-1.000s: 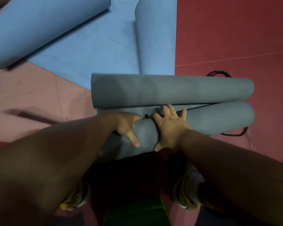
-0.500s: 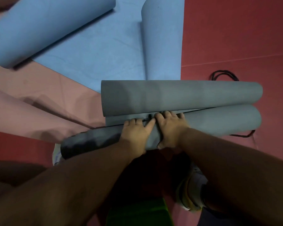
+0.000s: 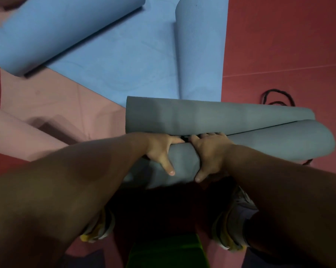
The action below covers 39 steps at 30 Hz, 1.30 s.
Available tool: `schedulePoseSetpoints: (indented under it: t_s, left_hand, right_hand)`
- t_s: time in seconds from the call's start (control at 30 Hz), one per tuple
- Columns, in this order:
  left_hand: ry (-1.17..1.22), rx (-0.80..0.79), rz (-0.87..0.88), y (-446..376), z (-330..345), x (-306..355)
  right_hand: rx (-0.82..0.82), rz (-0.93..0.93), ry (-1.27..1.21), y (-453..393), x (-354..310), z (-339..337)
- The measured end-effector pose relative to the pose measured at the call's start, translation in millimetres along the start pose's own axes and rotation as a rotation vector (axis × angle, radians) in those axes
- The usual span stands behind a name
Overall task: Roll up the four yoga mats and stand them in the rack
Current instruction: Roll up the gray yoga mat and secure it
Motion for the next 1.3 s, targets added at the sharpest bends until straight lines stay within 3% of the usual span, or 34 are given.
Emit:
schedulePoseSetpoints:
  t_s: [0.1,0.23,0.4,0.6,0.67,0.8,0.87,1.0,1.07,1.17,1.3]
  left_hand:
    - [-0.026,-0.022,-0.001,1.9,10.6,2.1]
    - [-0.061,0.005,-0.025,2.8,5.6,2.6]
    - [-0.073,0.0,-0.044,1.7,3.8,-1.1]
    - [-0.017,-0.03,-0.061,0.1,-1.1,-6.6]
    - [-0.029,-0.039,-0.053,-0.3,-1.7,-5.2]
    - [-0.033,-0.058,-0.038,-1.6,3.6,-1.9]
    - [-0.027,-0.065,-0.044,-2.0,6.0,-2.7]
    - [-0.035,-0.046,-0.034,-1.7,4.4,-2.4]
    - [-0.032,-0.036,-0.025,-3.2,2.0,-2.7]
    - [-0.045,-0.041,-0.04,-6.1,1.8,-5.4]
    - [-0.002,-0.067,-0.074,-1.2,2.2,-10.3]
  right_hand:
    - [-0.134,0.05,-0.243,-5.0,3.6,10.4]
    - [0.01,0.141,-0.063,-4.9,3.6,14.5]
    - [0.24,-0.006,0.091,4.1,-7.2,-3.3]
    - [0.274,-0.054,0.054,6.8,-10.8,-3.9]
    - [0.295,0.008,0.006,5.2,-4.9,-7.5]
    - [0.128,0.292,-0.181,-5.4,38.4,4.3]
    - [0.208,0.332,-0.103,-5.1,52.8,-8.5]
    - [0.418,0.107,0.108,1.7,17.9,-40.5]
    - [0.333,-0.001,0.069,-3.0,-6.7,-32.0]
    - [0.133,-0.019,-0.076,-8.1,-17.7,-7.4]
    - [-0.001,-0.015,0.063,-4.2,-8.6,11.8]
Point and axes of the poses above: each hand's wrist, its own y-axis away from the middle knuckle, its own z-axis out of the palm, x = y × z, the point moved 10 cm from there along -y, towards the middle knuckle
